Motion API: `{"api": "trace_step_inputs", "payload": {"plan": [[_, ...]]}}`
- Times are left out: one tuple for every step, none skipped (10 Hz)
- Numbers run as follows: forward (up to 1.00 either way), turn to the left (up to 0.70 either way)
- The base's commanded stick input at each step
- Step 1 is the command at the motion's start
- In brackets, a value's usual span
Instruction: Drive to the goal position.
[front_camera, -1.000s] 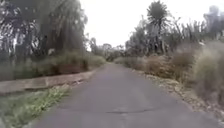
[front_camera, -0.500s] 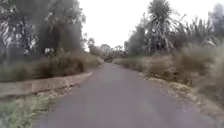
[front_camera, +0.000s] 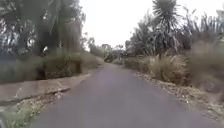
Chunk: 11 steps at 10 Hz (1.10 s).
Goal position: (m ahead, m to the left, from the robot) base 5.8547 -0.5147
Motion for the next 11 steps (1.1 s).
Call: {"api": "trace_step_inputs", "payload": {"plan": [[1.0, 0.0], [1.0, 0.0], [1.0, 0.0], [1.0, 0.0], [1.0, 0.0], [1.0, 0.0], [1.0, 0.0], [1.0, 0.0], [1.0, 0.0], [1.0, 0.0], [1.0, 0.0]]}}
